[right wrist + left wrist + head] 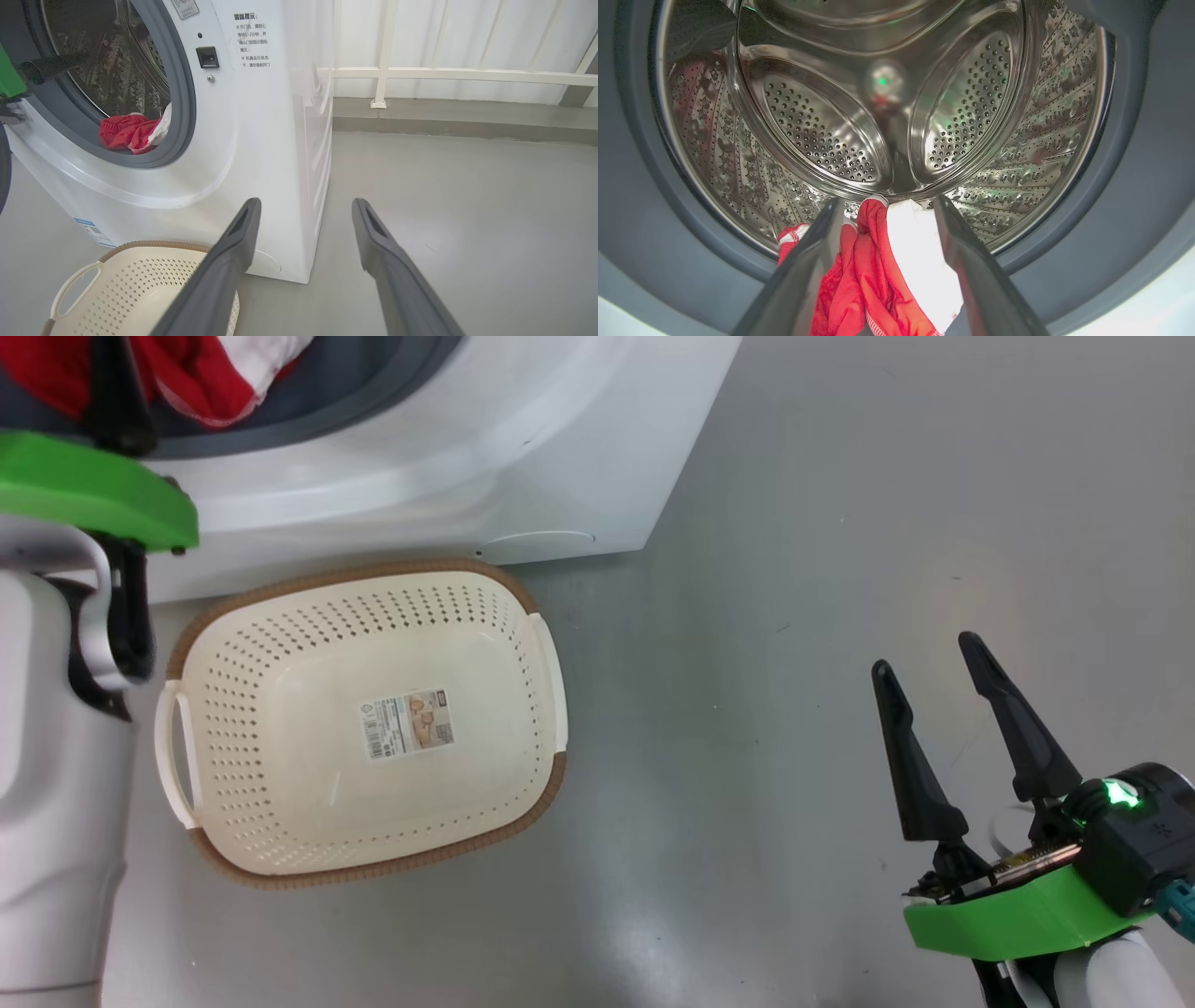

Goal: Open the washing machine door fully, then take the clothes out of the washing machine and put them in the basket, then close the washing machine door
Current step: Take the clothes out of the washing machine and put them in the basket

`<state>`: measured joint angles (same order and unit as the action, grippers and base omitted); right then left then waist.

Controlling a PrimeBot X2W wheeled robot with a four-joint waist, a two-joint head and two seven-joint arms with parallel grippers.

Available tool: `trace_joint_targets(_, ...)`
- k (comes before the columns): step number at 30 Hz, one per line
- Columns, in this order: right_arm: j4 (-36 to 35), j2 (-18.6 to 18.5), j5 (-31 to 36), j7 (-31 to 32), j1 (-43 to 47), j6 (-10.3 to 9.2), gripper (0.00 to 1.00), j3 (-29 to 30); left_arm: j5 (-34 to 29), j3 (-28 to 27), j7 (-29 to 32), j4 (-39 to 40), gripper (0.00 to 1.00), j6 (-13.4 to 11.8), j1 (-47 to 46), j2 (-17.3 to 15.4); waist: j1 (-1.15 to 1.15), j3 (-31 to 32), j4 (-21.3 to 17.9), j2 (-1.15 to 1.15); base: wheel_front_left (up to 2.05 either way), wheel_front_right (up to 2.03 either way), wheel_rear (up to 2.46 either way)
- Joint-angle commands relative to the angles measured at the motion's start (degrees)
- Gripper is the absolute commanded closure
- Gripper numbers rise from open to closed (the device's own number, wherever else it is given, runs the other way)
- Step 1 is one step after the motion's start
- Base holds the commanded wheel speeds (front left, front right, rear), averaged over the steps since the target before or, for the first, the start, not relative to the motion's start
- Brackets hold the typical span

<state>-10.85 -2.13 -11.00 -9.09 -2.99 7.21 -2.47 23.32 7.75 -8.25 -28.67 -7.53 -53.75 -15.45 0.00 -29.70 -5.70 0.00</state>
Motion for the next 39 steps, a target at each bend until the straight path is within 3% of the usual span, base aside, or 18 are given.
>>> trace_joint_targets(1,-1.21,-0.75,0.14,-0.31,-1.38,0.28,0.00,-1.32,0.43,-1.58,-0.25,-0.21,0.00,0.31,-2.28,-2.70,0.00,-0.79,-0.45,0.00,0.00,0.00,0.00)
trace_joint_targets(17,-0.46,-0.75,0.13,-0.58,-3.95,0.28,0.00,-3.78,-0.56,-0.99,1.67,-15.91,0.00,-0.93,-13.99,-5.62,0.00,-5.22,-3.35,0.00,0.00,0.00,0.00)
trace_joint_targets(39,1.13,-0.75,-1.40,-1.02,-5.08,0.28,0.00,-6.19,-2.78,1.93,5.91,-31.14,0.00,-2.80,-20.58,-9.50,0.00,-7.27,-6.73,0.00,0.00,0.00,0.00)
